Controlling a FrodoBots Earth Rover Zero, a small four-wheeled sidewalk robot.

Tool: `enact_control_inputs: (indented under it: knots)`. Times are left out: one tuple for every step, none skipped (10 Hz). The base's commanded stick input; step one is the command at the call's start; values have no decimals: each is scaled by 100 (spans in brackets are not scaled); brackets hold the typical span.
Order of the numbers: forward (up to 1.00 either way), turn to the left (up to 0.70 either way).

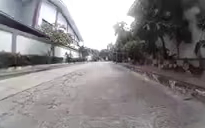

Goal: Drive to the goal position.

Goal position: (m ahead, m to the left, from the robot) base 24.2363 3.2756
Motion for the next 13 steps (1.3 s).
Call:
enact_control_inputs:
  knots:
    - [70, -12]
    - [70, -23]
    - [70, -34]
    - [70, -35]
    - [70, -35]
    - [70, 0]
    - [70, 0]
    - [70, 0]
    - [70, 0]
    - [70, 0]
    - [70, 0]
    - [70, 0]
    - [70, 0]
